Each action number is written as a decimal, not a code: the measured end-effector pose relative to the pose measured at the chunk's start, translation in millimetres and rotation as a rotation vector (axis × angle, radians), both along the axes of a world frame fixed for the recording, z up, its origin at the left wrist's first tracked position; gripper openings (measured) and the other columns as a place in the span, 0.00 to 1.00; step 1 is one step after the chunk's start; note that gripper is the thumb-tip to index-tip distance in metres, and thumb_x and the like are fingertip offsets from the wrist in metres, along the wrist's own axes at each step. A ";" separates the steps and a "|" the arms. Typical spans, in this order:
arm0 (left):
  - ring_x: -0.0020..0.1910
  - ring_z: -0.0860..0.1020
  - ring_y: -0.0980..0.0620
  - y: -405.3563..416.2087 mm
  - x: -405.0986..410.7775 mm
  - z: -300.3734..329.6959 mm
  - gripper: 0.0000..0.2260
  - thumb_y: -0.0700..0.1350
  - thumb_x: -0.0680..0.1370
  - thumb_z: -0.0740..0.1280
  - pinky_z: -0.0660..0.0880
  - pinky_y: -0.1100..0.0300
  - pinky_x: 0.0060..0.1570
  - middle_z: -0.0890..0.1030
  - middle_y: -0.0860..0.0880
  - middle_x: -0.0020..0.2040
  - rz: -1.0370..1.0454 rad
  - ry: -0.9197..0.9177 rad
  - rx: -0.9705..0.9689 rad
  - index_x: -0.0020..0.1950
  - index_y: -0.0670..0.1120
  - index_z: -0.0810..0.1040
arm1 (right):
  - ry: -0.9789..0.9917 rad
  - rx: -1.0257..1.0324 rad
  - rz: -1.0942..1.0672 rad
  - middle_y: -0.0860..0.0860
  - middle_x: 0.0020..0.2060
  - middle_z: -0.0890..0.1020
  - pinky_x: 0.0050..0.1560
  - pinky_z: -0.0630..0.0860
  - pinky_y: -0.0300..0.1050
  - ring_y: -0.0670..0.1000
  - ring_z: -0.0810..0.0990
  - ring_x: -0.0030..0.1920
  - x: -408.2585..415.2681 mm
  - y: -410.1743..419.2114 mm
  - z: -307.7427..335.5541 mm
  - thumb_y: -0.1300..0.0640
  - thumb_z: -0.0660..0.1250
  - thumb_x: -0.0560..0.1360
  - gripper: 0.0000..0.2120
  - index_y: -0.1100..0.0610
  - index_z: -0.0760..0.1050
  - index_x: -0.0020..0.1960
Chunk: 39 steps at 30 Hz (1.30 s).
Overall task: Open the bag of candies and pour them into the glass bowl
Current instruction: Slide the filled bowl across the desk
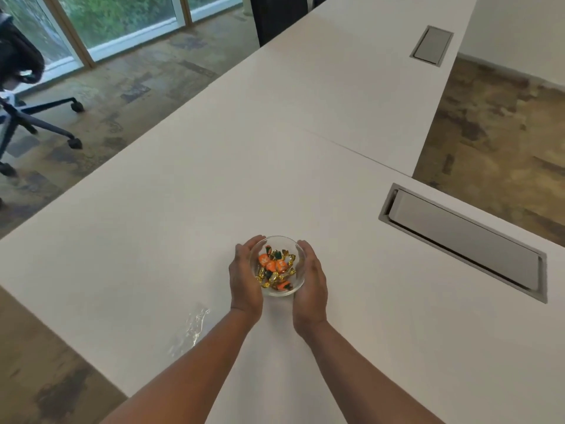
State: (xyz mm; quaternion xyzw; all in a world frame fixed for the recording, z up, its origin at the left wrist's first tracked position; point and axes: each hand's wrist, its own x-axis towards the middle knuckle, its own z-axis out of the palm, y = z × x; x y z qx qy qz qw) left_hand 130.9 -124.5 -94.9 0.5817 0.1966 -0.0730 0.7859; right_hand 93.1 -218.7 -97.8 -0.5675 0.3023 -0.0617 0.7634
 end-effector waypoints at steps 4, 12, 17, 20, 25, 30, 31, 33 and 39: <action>0.54 0.83 0.58 -5.3 0.5 18.0 0.23 0.52 0.87 0.48 0.80 0.67 0.47 0.86 0.53 0.55 -0.043 -0.057 -0.001 0.62 0.47 0.81 | -0.028 0.065 -0.006 0.46 0.71 0.78 0.73 0.72 0.48 0.44 0.74 0.72 -3.6 -4.2 19.6 0.52 0.55 0.87 0.19 0.52 0.74 0.74; 0.63 0.80 0.53 -78.7 -29.8 57.9 0.24 0.54 0.87 0.48 0.78 0.61 0.55 0.83 0.46 0.64 -0.251 -0.108 -0.074 0.66 0.45 0.79 | -0.100 0.040 -0.170 0.46 0.70 0.77 0.73 0.72 0.47 0.45 0.75 0.71 -51.1 -73.1 74.7 0.50 0.54 0.87 0.20 0.53 0.72 0.75; 0.61 0.81 0.54 -140.6 -65.0 76.9 0.24 0.53 0.87 0.47 0.79 0.65 0.51 0.83 0.47 0.62 -0.386 -0.137 -0.083 0.69 0.43 0.77 | -0.116 -0.048 -0.254 0.44 0.67 0.77 0.62 0.78 0.37 0.41 0.76 0.65 -98.6 -126.1 92.2 0.49 0.52 0.87 0.20 0.50 0.70 0.75; 0.64 0.80 0.52 -178.0 -90.5 83.8 0.22 0.53 0.87 0.48 0.79 0.63 0.53 0.83 0.48 0.62 -0.471 -0.137 -0.096 0.67 0.45 0.78 | -0.125 -0.062 -0.334 0.45 0.69 0.76 0.70 0.74 0.45 0.44 0.74 0.70 -131.1 -156.5 95.2 0.50 0.52 0.87 0.19 0.50 0.70 0.76; 0.64 0.80 0.50 -220.4 -132.3 79.6 0.22 0.53 0.87 0.48 0.80 0.66 0.48 0.82 0.46 0.64 -0.588 -0.119 -0.085 0.67 0.47 0.78 | -0.102 -0.087 -0.438 0.45 0.70 0.76 0.67 0.75 0.40 0.42 0.74 0.69 -177.6 -189.9 82.3 0.51 0.52 0.88 0.19 0.50 0.69 0.76; 0.67 0.78 0.49 -239.2 -157.6 54.3 0.21 0.57 0.83 0.52 0.79 0.67 0.50 0.82 0.45 0.65 -0.674 -0.123 -0.034 0.65 0.49 0.78 | -0.044 -0.047 -0.442 0.39 0.67 0.75 0.63 0.72 0.36 0.37 0.73 0.67 -207.5 -207.6 55.2 0.50 0.53 0.87 0.17 0.46 0.68 0.75; 0.67 0.78 0.50 -240.7 -159.9 48.2 0.22 0.58 0.81 0.53 0.79 0.68 0.50 0.82 0.45 0.65 -0.691 -0.126 -0.019 0.64 0.49 0.79 | -0.031 -0.031 -0.438 0.40 0.67 0.75 0.62 0.72 0.35 0.38 0.72 0.68 -211.3 -209.0 48.6 0.50 0.54 0.87 0.18 0.47 0.68 0.75; 0.68 0.78 0.50 -242.2 -162.2 36.4 0.22 0.59 0.78 0.54 0.79 0.68 0.49 0.82 0.45 0.65 -0.717 -0.113 -0.001 0.63 0.50 0.79 | -0.007 -0.007 -0.427 0.41 0.69 0.74 0.59 0.72 0.33 0.38 0.72 0.67 -217.3 -210.9 35.9 0.50 0.54 0.87 0.19 0.48 0.66 0.78; 0.68 0.78 0.51 -240.0 -161.5 5.9 0.25 0.60 0.74 0.60 0.76 0.66 0.54 0.83 0.44 0.64 -0.723 -0.059 0.011 0.63 0.46 0.80 | 0.059 -0.035 -0.364 0.48 0.77 0.68 0.67 0.69 0.34 0.46 0.68 0.74 -222.9 -210.3 5.8 0.50 0.51 0.88 0.23 0.52 0.61 0.81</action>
